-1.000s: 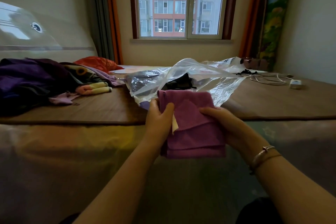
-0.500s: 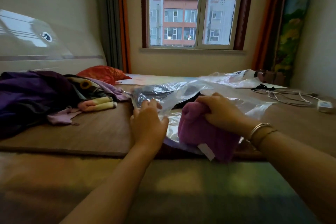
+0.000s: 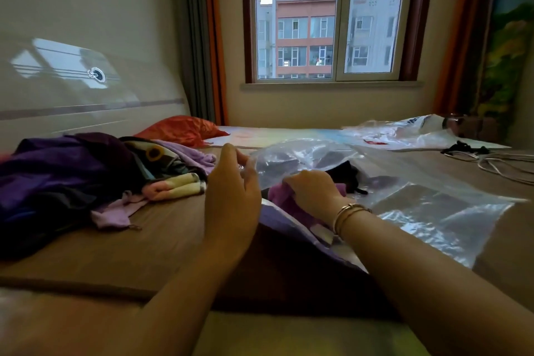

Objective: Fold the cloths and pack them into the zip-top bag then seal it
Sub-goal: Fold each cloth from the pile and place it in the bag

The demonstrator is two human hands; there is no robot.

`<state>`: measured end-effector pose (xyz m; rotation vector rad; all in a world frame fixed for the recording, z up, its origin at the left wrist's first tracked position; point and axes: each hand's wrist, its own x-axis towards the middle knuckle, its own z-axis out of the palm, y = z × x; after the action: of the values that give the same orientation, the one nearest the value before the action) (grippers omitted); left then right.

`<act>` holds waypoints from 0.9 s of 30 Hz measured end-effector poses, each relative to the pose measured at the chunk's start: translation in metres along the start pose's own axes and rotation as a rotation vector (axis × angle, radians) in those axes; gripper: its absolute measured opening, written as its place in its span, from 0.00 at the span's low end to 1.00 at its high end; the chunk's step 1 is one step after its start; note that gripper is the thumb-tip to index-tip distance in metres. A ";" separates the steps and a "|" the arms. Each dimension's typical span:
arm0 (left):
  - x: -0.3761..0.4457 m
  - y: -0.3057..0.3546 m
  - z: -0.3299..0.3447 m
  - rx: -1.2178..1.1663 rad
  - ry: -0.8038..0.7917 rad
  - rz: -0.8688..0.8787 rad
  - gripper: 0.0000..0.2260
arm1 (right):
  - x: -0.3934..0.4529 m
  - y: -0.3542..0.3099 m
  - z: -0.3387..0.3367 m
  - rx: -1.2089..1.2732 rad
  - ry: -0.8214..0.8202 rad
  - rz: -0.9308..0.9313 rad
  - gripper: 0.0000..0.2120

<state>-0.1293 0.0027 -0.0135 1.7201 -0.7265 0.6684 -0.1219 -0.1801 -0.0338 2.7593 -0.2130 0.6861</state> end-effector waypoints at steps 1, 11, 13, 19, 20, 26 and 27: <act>0.001 -0.002 -0.001 0.008 0.002 0.002 0.04 | 0.006 0.003 0.009 0.125 -0.030 0.022 0.13; -0.019 -0.004 -0.013 0.041 -0.072 0.006 0.03 | -0.026 -0.014 0.027 0.594 -0.474 0.058 0.26; -0.028 -0.007 -0.017 0.039 -0.121 -0.003 0.07 | -0.037 -0.018 0.014 0.594 -0.429 0.061 0.21; -0.072 -0.006 -0.035 0.010 -0.163 -0.057 0.09 | -0.100 -0.043 -0.027 0.584 -0.167 0.115 0.17; -0.079 -0.003 -0.039 0.014 -0.156 -0.074 0.10 | -0.112 -0.049 -0.034 0.580 -0.116 0.134 0.16; -0.114 0.002 -0.071 -0.033 -0.142 -0.169 0.15 | -0.170 -0.091 -0.064 0.567 0.289 0.089 0.05; -0.116 0.001 -0.079 -0.035 -0.130 -0.184 0.14 | -0.175 -0.102 -0.069 0.593 0.315 0.052 0.04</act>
<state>-0.2114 0.0951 -0.0800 1.7850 -0.6556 0.4187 -0.2841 -0.0495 -0.0837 3.1279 -0.0087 1.3723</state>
